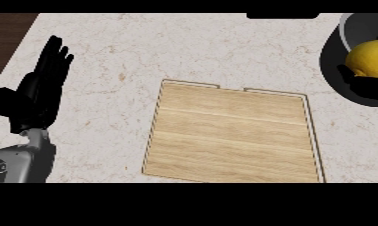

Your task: Pick the lemon from the tray and place it in the pot

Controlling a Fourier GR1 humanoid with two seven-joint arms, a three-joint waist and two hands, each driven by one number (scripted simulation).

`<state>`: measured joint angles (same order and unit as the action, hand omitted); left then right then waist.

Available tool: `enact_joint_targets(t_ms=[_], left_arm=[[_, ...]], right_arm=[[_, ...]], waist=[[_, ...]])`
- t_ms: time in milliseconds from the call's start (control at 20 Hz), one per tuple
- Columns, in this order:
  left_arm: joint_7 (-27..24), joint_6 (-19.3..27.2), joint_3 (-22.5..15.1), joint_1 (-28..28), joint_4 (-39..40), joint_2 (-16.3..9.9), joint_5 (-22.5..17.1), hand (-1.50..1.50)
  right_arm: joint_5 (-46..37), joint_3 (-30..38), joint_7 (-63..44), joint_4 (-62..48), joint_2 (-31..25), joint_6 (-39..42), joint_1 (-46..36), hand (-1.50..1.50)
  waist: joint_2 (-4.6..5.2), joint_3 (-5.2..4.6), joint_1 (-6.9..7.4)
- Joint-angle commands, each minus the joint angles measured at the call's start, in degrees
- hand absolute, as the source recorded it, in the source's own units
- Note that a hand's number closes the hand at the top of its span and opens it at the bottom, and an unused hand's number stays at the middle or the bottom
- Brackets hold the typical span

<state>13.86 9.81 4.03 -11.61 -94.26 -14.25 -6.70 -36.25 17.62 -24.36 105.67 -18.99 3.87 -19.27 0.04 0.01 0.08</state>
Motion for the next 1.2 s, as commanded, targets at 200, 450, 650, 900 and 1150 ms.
enact_joint_targets(t_ms=[200,450,650,900,1150], left_arm=[[-1.2,-0.3,1.4,-0.7,1.9,0.4,0.5,0.00],[-0.5,-1.1,-0.7,-0.2,-0.5,0.7,0.8,0.00],[2.0,-1.4,0.7,-1.6,-0.8,-0.2,0.0,0.00],[-0.1,-1.4,-0.1,-1.2,0.6,1.1,0.9,0.00],[-1.2,-0.8,0.1,-1.1,1.3,2.2,1.0,0.00]], right_arm=[[6.9,8.7,15.9,-23.4,-3.4,-7.0,-6.0,1.50],[-14.4,4.6,18.1,-31.7,-11.0,-16.8,-2.9,1.50],[-15.5,4.9,21.6,-47.7,-13.2,-21.1,-11.0,1.50],[-14.3,6.7,29.5,-66.6,-14.7,-26.1,-18.1,1.50],[-7.4,11.9,32.8,-75.5,-16.0,-21.2,-18.9,-1.50]], waist=[[0.17,0.03,0.49],[0.75,0.09,2.16],[0.38,0.07,1.49],[0.74,0.13,2.16],[0.76,0.17,1.87]])
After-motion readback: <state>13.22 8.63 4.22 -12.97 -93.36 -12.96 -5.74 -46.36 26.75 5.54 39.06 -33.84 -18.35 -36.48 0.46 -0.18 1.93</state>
